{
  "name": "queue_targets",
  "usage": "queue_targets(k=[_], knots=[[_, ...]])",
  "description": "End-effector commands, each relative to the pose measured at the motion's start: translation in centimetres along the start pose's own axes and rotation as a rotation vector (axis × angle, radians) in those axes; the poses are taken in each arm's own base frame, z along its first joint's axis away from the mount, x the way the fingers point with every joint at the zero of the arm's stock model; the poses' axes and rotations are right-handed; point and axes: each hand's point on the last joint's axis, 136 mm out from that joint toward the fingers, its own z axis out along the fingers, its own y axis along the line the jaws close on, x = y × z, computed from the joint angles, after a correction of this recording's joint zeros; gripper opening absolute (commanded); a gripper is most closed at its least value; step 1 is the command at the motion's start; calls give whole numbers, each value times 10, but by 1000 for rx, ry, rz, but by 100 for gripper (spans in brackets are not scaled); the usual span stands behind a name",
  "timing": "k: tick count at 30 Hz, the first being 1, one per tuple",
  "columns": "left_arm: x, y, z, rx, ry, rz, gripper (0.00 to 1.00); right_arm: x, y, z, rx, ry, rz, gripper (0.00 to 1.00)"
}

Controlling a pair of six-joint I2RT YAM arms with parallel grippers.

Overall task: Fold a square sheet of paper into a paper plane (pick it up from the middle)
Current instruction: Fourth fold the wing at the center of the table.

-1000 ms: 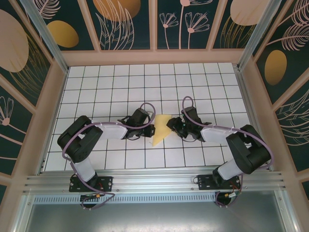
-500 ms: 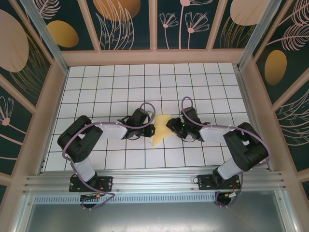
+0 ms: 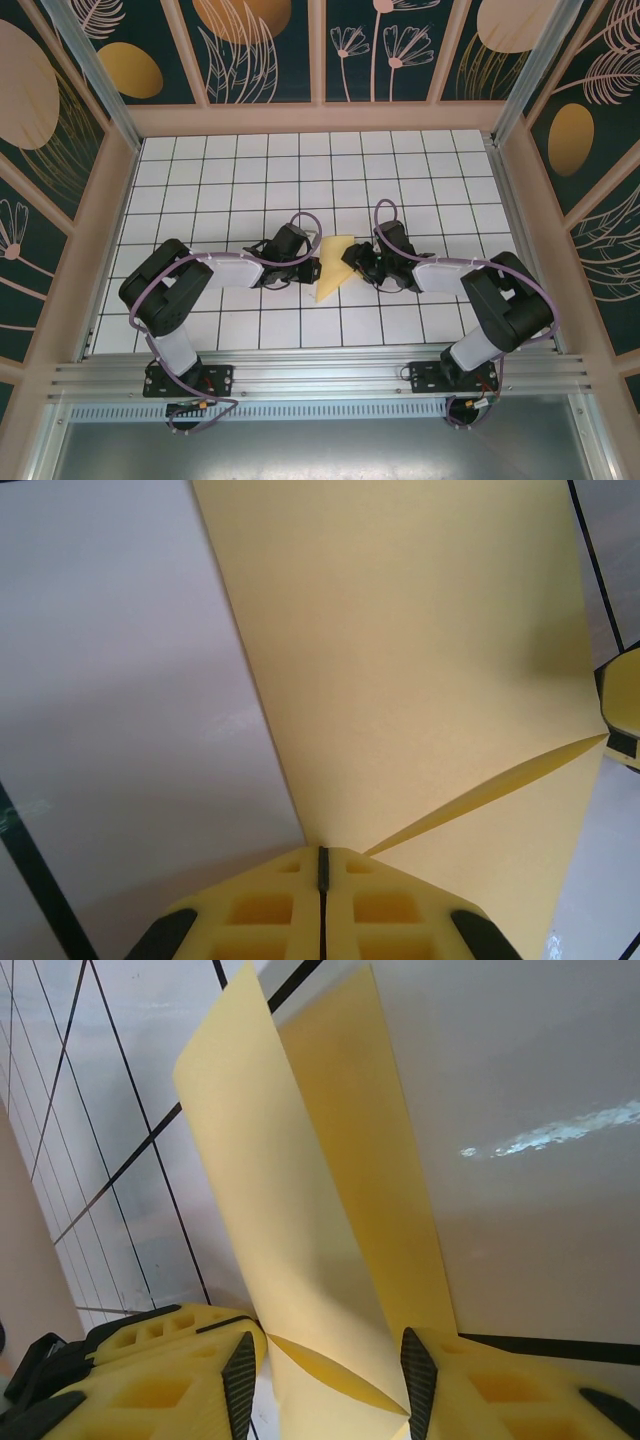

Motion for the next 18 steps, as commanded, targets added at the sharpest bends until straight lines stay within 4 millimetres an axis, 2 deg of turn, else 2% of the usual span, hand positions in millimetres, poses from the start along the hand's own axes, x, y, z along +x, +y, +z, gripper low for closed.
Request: queue_targets(k=[1, 6, 11, 18], knots=[[12, 13, 8, -36, 43, -14, 7, 2, 10, 1, -40, 20, -31, 43], [6, 8, 3, -25, 25, -17, 8, 13, 19, 5, -97, 88, -100, 40], [1, 5, -1, -23, 16, -18, 8, 20, 18, 8, -112, 129, -148, 39], [-4, 2, -8, -28, -4, -24, 11, 25, 17, 11, -127, 165, -186, 30]])
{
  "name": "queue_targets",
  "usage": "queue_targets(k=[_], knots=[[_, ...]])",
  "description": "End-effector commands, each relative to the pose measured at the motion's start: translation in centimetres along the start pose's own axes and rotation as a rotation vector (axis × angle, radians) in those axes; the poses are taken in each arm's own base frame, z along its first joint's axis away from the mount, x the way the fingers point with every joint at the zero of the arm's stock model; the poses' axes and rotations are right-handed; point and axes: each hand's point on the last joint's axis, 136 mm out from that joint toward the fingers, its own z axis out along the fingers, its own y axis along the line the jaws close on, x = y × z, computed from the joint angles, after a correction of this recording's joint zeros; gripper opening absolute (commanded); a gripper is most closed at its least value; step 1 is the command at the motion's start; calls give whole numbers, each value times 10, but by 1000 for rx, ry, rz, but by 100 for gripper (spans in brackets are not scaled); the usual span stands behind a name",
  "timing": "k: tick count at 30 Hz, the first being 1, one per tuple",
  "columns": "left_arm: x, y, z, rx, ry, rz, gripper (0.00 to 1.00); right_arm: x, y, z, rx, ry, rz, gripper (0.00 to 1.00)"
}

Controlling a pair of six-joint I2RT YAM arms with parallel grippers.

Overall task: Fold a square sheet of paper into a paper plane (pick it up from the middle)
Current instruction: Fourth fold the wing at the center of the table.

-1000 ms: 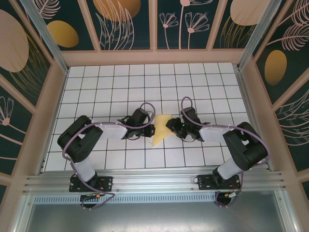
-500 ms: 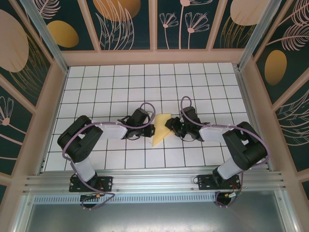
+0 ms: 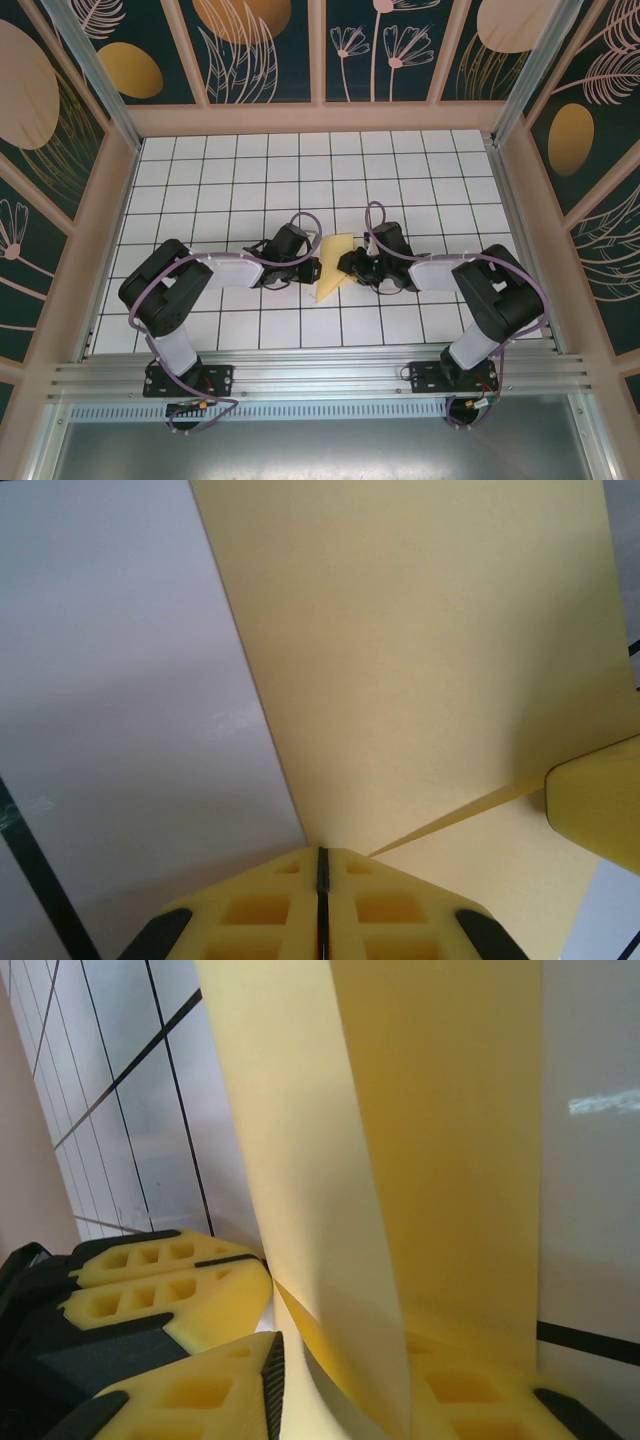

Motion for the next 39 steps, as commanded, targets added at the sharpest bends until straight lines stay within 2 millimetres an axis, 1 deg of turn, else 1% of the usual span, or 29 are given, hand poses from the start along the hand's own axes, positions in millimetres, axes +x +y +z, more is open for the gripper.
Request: queue_targets(k=[1, 2, 3, 4, 5, 7, 8, 9, 12, 15, 20, 23, 25, 28, 31, 35, 39], knots=[[-6, 2, -9, -27, -13, -22, 11, -2, 12, 2, -46, 15, -60, 29], [-6, 2, -10, -30, -14, -23, 11, -1, 10, 2, -43, 18, -58, 26], [-13, -2, -18, -25, -39, -22, 12, -1, 9, 2, -40, 21, -53, 24], [-15, -3, -22, -27, -49, -24, 15, -1, 9, 2, -40, 20, -52, 20], [-17, -4, -27, -28, -62, -29, 19, -1, 9, 3, -37, 21, -45, 15], [-21, -7, -36, -19, -91, -39, 26, -2, 8, 3, -30, 16, -32, 13], [-22, -10, -42, -8, -105, -42, 33, -2, 9, 3, -27, 13, -28, 11], [-24, -13, -48, 5, -120, -41, 36, -3, 8, 3, -21, 9, -20, 11], [-22, -24, -60, 62, -139, -19, 37, -4, 9, 2, -10, -5, -4, 10], [-15, -32, -65, 106, -138, 8, 39, -4, 13, 1, -11, -17, 4, 10], [10, -40, -56, 58, -95, 89, 41, -7, 13, -1, 16, -57, 50, 10], [18, -40, -51, 30, -91, 109, 42, -6, 14, -1, 17, -61, 63, 10], [21, -39, -49, 14, -94, 124, 43, -5, 14, 0, 18, -59, 67, 10], [21, -44, -46, 10, -94, 152, 43, -5, 16, -1, 18, -65, 70, 10], [25, -45, -37, -7, -70, 178, 41, -5, 17, -1, 18, -68, 72, 11], [31, -51, -27, -16, -41, 203, 39, -6, 17, -1, 23, -71, 73, 11], [30, -49, -21, -47, -44, 207, 41, -6, 18, -1, 22, -69, 73, 11]])
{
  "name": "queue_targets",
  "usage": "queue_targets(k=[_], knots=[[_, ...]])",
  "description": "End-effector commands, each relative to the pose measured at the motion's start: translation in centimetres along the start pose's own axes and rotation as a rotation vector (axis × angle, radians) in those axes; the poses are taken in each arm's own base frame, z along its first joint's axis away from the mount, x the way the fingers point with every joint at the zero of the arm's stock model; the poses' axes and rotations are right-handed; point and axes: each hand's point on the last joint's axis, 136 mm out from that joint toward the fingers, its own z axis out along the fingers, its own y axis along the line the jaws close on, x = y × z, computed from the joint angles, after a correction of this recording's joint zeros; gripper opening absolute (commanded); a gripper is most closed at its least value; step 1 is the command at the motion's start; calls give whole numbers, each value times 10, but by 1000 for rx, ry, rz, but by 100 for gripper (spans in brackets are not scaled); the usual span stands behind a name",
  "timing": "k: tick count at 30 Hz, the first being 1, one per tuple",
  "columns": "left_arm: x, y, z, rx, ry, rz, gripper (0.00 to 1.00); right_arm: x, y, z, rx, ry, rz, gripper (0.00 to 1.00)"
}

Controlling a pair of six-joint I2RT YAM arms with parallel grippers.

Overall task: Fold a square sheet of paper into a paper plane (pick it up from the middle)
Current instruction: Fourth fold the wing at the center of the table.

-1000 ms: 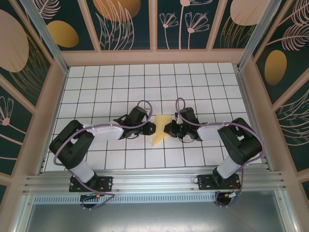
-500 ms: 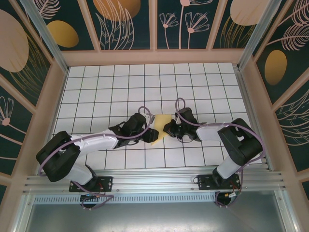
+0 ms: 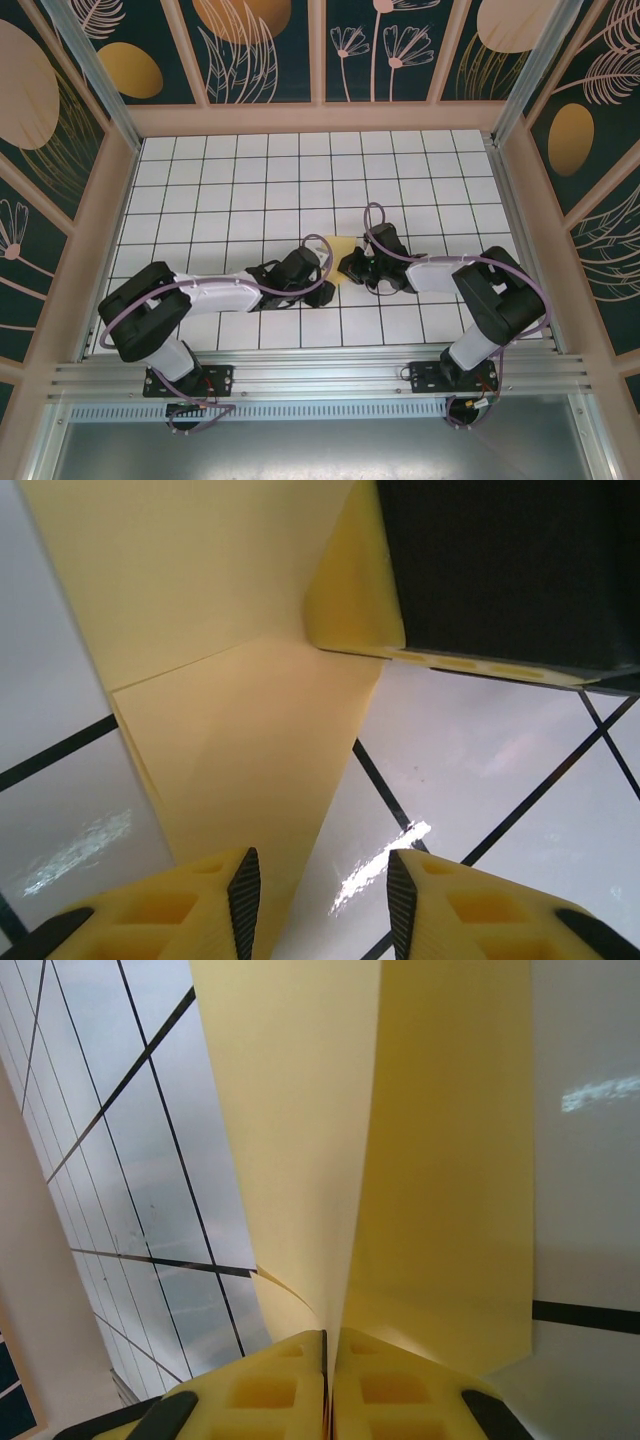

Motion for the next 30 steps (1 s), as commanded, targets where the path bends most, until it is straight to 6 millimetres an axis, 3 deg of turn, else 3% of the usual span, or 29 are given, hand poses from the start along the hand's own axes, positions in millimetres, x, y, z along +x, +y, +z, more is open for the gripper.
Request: queue_targets(k=[1, 13, 20, 30], knots=[[-10, -1, 3, -32, -20, 27, 41, -6, 16, -4, -25, -25, -3, 11], [-13, 8, 13, -107, -11, 38, 39, -7, 21, -4, -31, -23, -7, 11], [-11, 2, 15, -107, -4, 56, 40, -8, 22, -4, -31, -23, -6, 11], [-13, 20, 15, -216, -12, 63, 35, -7, 23, -3, -33, -18, -9, 11]])
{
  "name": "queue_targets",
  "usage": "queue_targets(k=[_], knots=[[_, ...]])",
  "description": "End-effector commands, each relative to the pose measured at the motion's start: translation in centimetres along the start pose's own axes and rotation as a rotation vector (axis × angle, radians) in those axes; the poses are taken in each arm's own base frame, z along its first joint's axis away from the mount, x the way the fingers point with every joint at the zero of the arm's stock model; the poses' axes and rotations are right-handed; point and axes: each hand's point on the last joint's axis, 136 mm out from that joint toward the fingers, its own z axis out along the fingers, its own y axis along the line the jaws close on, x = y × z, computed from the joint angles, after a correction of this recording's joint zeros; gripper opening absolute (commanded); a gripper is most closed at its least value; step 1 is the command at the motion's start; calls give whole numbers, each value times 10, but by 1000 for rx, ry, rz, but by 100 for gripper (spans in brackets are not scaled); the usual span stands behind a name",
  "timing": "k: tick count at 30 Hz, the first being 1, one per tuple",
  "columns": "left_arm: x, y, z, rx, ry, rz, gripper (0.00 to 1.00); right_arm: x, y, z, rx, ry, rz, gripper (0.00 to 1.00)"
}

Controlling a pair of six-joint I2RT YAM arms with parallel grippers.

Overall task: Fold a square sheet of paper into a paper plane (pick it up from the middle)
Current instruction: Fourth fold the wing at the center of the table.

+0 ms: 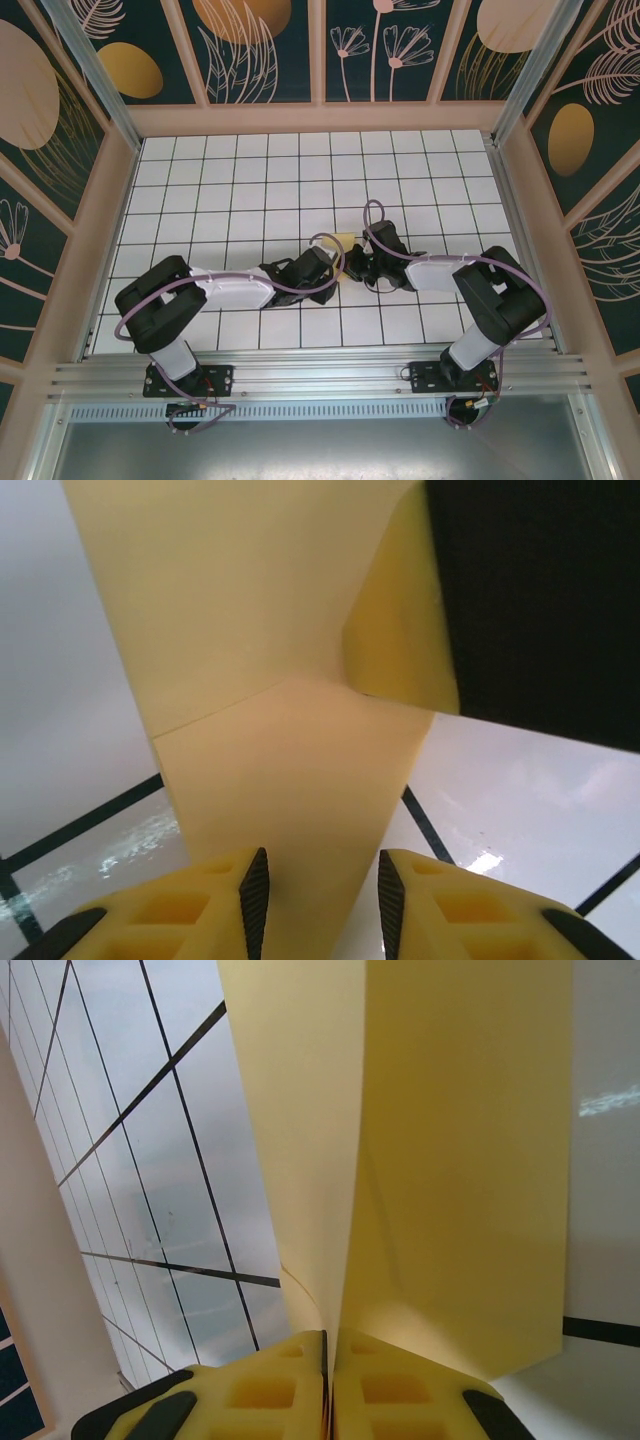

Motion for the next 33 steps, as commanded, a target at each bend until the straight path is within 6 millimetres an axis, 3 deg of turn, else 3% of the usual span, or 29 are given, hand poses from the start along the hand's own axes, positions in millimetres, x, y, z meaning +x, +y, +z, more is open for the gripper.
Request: queue_targets(k=[1, 11, 17, 27, 33], knots=[[-2, 7, 2, -60, 3, 23, 34, -3, 17, -3, -24, -10, -10, 11], [-5, 3, 1, -43, -1, 23, 24, -3, 15, -2, -14, -10, -10, 11], [-3, 11, 1, -80, -7, 11, 17, -2, 15, -3, -13, -6, -15, 11], [-5, 15, -1, -108, -14, 23, 25, -2, 14, -4, -8, -3, -22, 11], [0, 15, 1, -98, 2, 29, 20, -2, 17, -4, -12, -3, -25, 11]])
